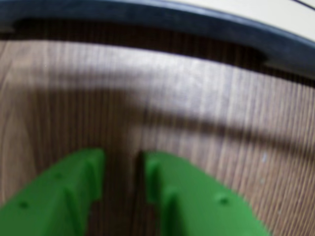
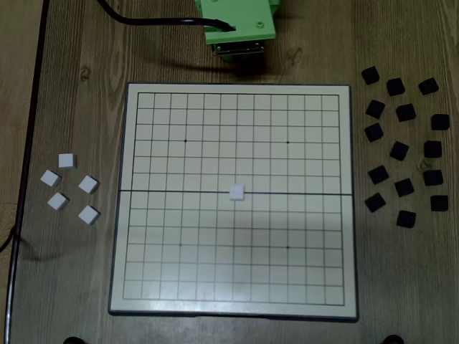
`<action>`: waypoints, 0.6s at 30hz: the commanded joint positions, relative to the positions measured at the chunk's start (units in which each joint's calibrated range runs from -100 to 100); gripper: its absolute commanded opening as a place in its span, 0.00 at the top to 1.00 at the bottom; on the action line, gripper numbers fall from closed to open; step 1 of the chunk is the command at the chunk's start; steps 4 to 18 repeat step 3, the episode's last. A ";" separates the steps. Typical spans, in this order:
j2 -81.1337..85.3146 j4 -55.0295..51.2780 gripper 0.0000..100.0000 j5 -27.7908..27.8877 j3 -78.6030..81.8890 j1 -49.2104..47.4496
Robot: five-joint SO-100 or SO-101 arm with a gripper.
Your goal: Grasp a White stone and put it on the board on position (0,0).
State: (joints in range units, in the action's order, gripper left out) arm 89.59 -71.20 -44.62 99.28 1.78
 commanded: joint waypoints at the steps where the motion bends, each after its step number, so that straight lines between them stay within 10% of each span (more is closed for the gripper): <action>1: -0.44 -4.24 0.91 0.20 0.62 0.63; 18: -0.44 -4.24 0.91 0.20 0.62 0.63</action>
